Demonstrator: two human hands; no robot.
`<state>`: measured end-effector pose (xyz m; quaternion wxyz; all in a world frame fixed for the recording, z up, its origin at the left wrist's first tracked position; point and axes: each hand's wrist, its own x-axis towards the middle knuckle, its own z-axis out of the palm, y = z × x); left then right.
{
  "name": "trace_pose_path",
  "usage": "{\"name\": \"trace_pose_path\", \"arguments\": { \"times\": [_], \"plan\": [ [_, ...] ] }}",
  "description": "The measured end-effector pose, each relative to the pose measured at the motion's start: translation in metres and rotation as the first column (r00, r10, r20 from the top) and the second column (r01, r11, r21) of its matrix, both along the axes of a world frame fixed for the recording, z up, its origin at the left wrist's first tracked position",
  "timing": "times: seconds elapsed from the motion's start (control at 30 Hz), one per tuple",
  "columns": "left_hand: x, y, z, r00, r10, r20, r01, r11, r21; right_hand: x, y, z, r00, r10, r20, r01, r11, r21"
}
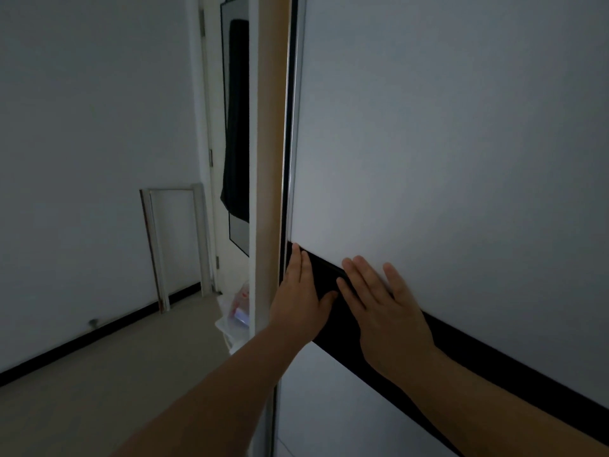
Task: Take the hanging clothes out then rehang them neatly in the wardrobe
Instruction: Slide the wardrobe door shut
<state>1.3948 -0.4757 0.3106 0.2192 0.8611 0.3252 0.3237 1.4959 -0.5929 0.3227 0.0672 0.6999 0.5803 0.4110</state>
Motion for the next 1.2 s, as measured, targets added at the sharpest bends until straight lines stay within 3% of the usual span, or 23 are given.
{"name": "trace_pose_path", "arguments": {
  "times": [0.87, 1.2],
  "plan": [
    [-0.01, 0.034, -0.003, 0.999, -0.022, -0.032, 0.023, 0.999, 0.04, -0.006, 0.031, -0.001, 0.999, -0.035, 0.005, 0.036, 0.999, -0.025],
    [-0.038, 0.052, 0.03, 0.959, -0.283, -0.026, 0.272, 0.94, -0.205, -0.036, 0.003, 0.026, 0.995, -0.001, -0.102, -0.003, 0.999, -0.038]
  ]
}}
